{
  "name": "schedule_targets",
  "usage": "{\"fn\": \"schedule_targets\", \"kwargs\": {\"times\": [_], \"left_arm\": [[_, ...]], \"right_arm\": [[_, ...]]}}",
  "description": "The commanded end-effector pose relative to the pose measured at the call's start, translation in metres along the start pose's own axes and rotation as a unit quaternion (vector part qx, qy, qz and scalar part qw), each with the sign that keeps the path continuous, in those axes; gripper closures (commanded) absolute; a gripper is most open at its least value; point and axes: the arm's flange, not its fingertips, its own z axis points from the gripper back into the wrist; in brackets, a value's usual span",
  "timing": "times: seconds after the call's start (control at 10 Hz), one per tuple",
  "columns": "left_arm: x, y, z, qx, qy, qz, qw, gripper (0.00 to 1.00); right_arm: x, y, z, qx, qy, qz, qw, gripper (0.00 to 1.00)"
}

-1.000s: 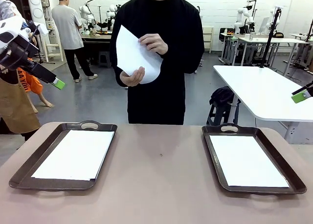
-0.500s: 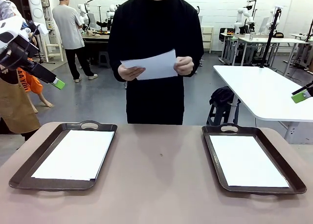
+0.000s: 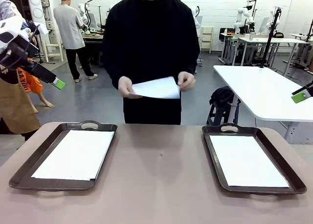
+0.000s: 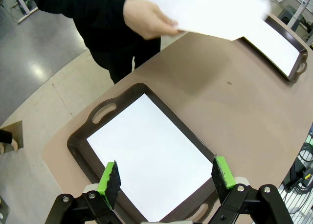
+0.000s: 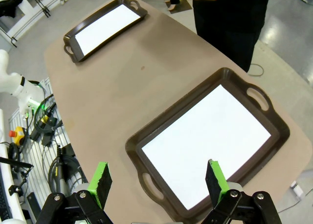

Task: Sort the A4 documents.
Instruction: Receive the A4 Paper.

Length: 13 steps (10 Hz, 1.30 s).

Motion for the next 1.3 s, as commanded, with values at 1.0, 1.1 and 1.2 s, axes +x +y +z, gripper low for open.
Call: {"fn": "schedule_targets", "kwargs": {"times": [1.0,1.1,1.2], "left_arm": [[-0.0001,-0.0007,0.0014,0.0,-0.001,-0.003,1.0,0.03],[-0.0001,-0.0007,0.0014,0.0,-0.001,-0.003,1.0,0.03],[-0.0001,-0.0007,0.0014,0.0,-0.001,-0.003,1.0,0.03]], "right_arm": [[-0.0002,-0.0003,-0.001,-0.001,0.0,0.0,1.0,0.0],[-0.0002,-0.0003,-0.001,-0.001,0.0,0.0,1.0,0.0],[-0.0002,-0.0003,-0.001,-0.001,0.0,0.0,1.0,0.0]]}}
